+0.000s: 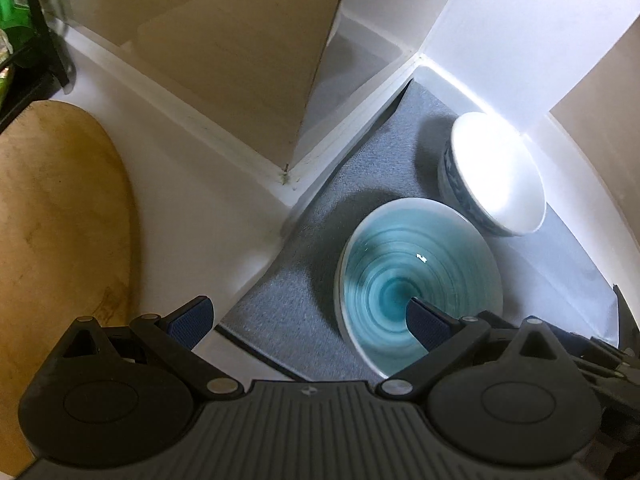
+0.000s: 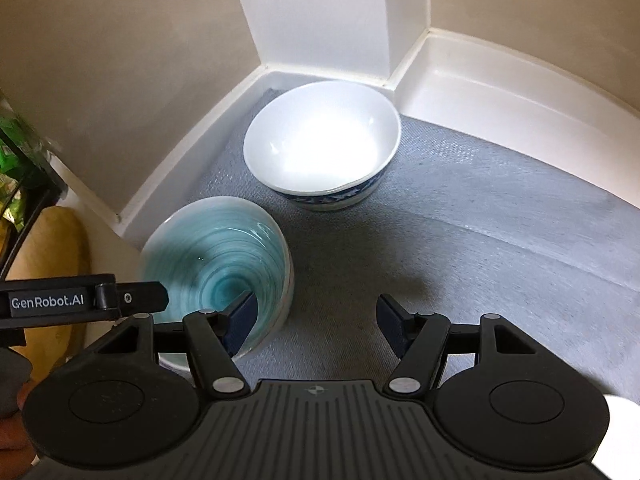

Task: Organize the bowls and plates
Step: 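Move both tools to the teal bowl and close them on its rim, then lift the teal bowl with both tools and carry it over the cream bowls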

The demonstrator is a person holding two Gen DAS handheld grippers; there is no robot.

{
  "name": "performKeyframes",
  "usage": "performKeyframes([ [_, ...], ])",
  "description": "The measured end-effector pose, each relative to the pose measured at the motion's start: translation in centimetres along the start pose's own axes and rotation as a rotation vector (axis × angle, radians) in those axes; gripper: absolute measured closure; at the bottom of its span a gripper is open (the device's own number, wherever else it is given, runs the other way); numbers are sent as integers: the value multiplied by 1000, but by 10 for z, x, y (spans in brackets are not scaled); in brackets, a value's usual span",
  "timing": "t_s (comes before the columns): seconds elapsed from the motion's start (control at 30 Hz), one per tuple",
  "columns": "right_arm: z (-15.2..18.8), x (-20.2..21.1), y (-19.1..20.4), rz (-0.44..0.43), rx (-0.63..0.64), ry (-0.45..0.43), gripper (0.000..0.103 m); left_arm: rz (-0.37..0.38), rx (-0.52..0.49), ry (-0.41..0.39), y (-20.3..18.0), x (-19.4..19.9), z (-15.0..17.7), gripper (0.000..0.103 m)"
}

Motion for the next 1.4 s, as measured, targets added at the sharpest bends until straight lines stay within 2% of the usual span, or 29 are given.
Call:
performKeyframes([
  [0.33,-3,-24,6,-9,10,44,35,-2,-14,29,-7,-19,-6,1],
  [0.47,-4,-29,8,-11,13,54,35,8,-13,41,-8,-24,-7,9],
  [0.53,-3,-31,8,-12,19,58,37,12,-25,34,-10,-23,-8,19],
  [0.57,-3,-30,9,-15,21,58,39,9,-41,21,-12,-22,-9,28],
  [0.6,-3,-30,9,-20,21,58,52,9,-60,7,-15,-20,-9,42],
  [0.63,-3,-30,11,-28,26,59,74,13,-74,-1,-17,-18,-10,51],
  [0.67,-3,-29,13,-49,27,61,80,30,-81,4,-19,-18,-10,74],
  [0.7,-3,-27,15,-72,14,63,89,53,-79,23,-20,-19,-9,86],
  [0.8,-1,-25,18,-54,11,62,89,48,-90,17,-18,-18,-5,90],
  [0.97,-2,-22,17,-60,-14,71,89,88,-70,27,-15,-12,-1,90],
  [1.4,-5,29,22,-55,13,-32,89,125,-126,-68,-26,40,5,90],
])
Point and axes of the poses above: each gripper's, at about its wrist camera, not at the fingertips, and x roughly against the way its jaws point, y to its left, z to its underside, the point moved 6 cm from there along -x, roughly the way its jaws point, and after that the axes turned 2 degrees about z, right-handed, at the moved point
